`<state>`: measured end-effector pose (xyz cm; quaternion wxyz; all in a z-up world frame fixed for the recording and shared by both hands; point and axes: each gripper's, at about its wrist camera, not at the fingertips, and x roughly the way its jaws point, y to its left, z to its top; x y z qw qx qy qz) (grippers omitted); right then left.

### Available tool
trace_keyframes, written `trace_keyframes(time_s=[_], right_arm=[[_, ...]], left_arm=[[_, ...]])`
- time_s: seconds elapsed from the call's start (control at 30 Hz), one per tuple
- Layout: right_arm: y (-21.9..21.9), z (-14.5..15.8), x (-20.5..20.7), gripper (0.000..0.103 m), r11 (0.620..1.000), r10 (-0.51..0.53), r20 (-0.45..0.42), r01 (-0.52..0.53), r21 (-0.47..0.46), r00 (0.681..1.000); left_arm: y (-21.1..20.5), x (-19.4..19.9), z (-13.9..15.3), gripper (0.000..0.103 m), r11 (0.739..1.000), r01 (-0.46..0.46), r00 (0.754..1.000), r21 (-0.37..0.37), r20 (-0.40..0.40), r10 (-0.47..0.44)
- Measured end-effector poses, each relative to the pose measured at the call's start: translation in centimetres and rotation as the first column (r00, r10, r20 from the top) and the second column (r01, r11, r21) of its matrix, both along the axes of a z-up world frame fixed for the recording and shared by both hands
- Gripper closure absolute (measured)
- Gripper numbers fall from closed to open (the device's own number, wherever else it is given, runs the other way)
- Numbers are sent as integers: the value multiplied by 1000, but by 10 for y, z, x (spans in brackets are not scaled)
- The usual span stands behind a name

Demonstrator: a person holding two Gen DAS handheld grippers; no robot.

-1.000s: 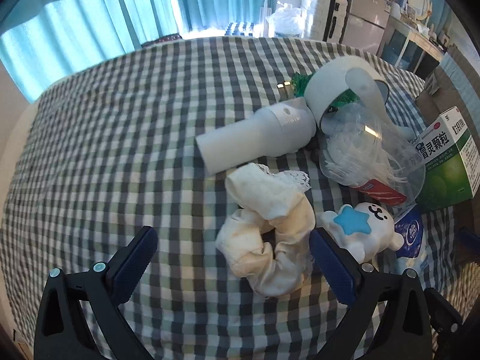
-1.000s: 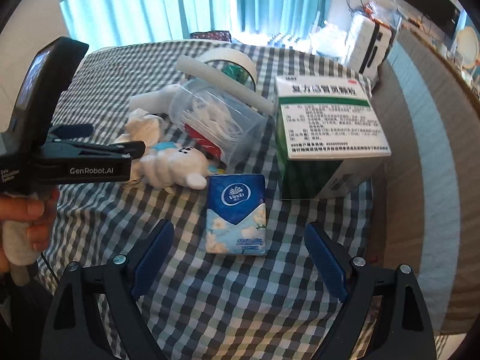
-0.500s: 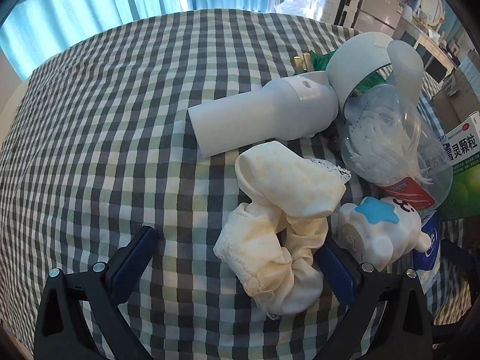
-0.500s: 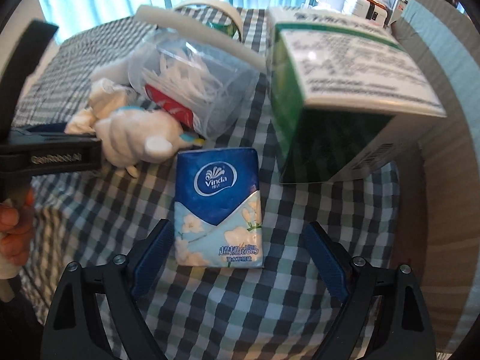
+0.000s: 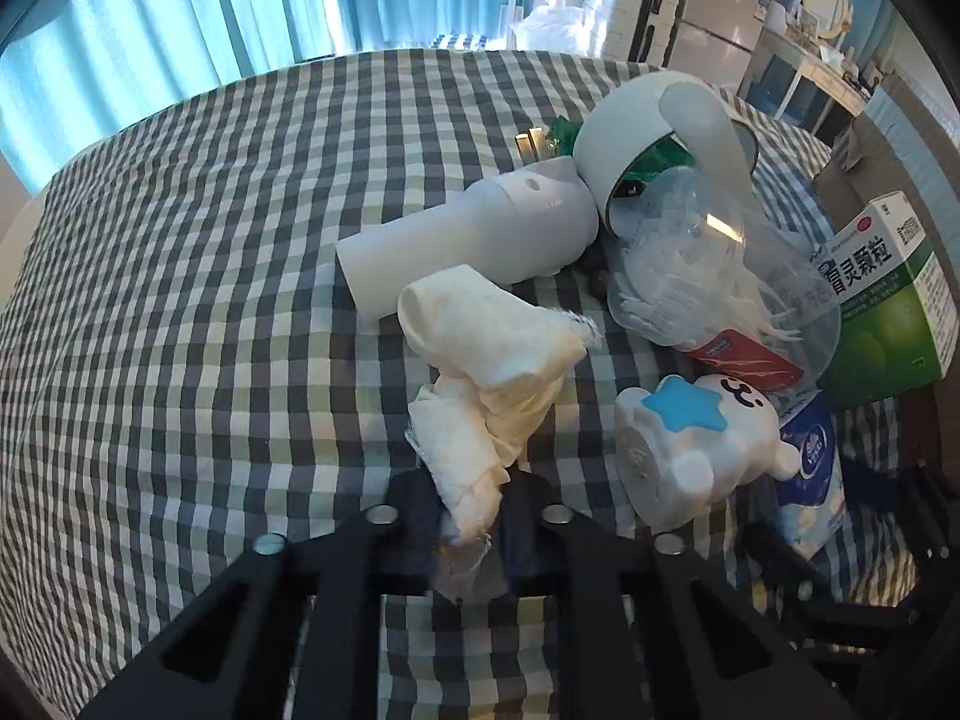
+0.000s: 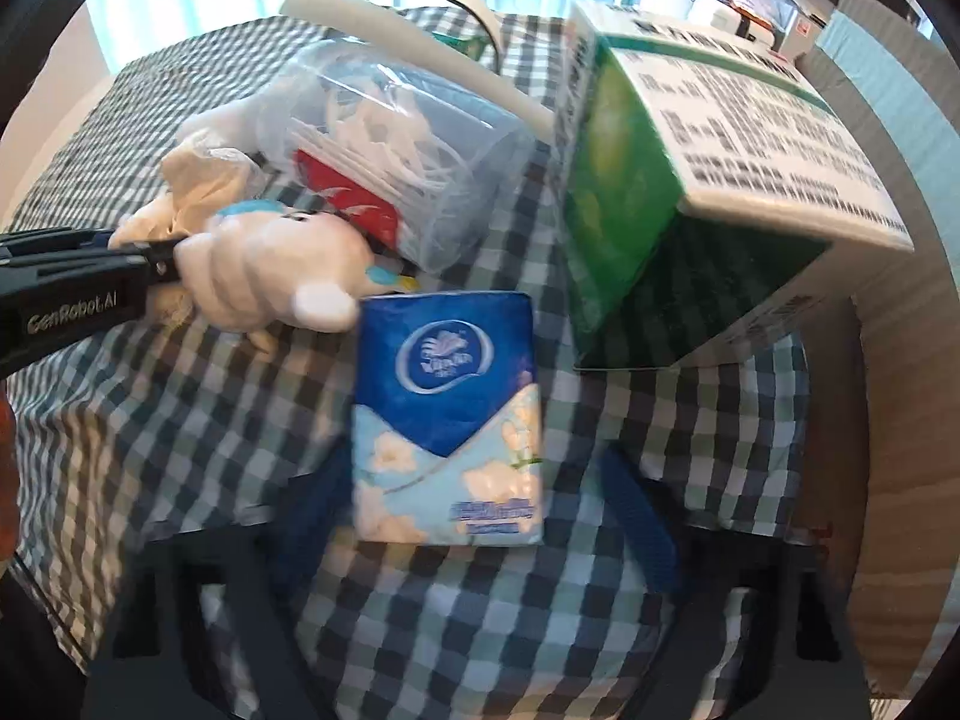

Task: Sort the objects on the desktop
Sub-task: 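Grasp the blue Vinda tissue pack with the right gripper while the left grasps the white cloth, then lift the tissue pack and white cloth and carry them over the cardboard box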

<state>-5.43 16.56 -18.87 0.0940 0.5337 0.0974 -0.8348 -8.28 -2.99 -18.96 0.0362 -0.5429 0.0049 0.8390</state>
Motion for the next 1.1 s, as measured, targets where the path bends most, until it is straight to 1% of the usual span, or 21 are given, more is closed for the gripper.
trace_keyframes(time_s=[0.03, 0.1, 0.17, 0.23, 0.33, 0.47, 0.67, 0.73, 0.8, 0.87, 0.9, 0.93, 1.03, 1.07, 1.1], right_arm=[[-2, 2, 1, 51, 1000, 3, 1, -3, -4, 1000], [-4, 4, 2, 51, 1000, -6, 6, 6, 7, 1000], [-2, 6, 3, 52, 1000, -10, 5, 10, -2, 1000], [7, 6, 0, 52, 1000, -17, 16, 17, -24, 1000], [12, 12, 2, 52, 997, -30, 21, 31, -68, 999], [13, 27, 5, 52, 996, -24, -15, 23, -87, 1000], [17, 51, 10, 52, 991, -19, -66, 10, -136, 998], [20, 60, 11, 52, 989, -18, -90, 4, -147, 996], [25, 70, 12, 52, 988, -24, -123, 5, -152, 992], [28, 79, 19, 52, 988, -26, -163, 1, -152, 986], [18, 80, 14, 52, 989, -30, -178, 3, -151, 984], [17, 85, 16, 52, 988, -36, -198, 5, -153, 980], [9, 100, 22, 52, 988, -43, -273, -1, -157, 961], [18, 104, 19, 52, 988, -40, -304, -8, -153, 952], [17, 111, 23, 52, 988, -37, -343, -17, -152, 939]], left_arm=[[-4, -1, 1, 93, 1000, -5, 1000, 14, 2, 5], [-10, -1, 5, 93, 1000, -8, 1000, 28, -6, 8], [-14, 1, 12, 93, 999, -6, 1000, 45, -21, 7], [-17, 3, 21, 93, 999, 0, 999, 54, -43, 2], [-27, 4, 35, 93, 999, -1, 996, 48, -85, 6], [-39, 2, 55, 93, 998, -7, 991, 56, -136, 14], [-51, 14, 76, 93, 996, -3, 981, 87, -194, 20], [-55, 19, 86, 93, 997, -7, 976, 76, -218, 23], [-58, 30, 95, 93, 998, -14, 968, 65, -248, 30], [-60, 31, 107, 93, 998, -27, 957, 55, -286, 42], [-60, 32, 113, 93, 998, -33, 951, 50, -306, 46], [-63, 35, 120, 93, 998, -37, 943, 43, -328, 49], [-59, 34, 134, 93, 999, -40, 923, 23, -383, 46], [-62, 35, 140, 93, 998, -53, 912, 22, -406, 57], [-64, 37, 145, 93, 998, -61, 903, 27, -425, 67]])
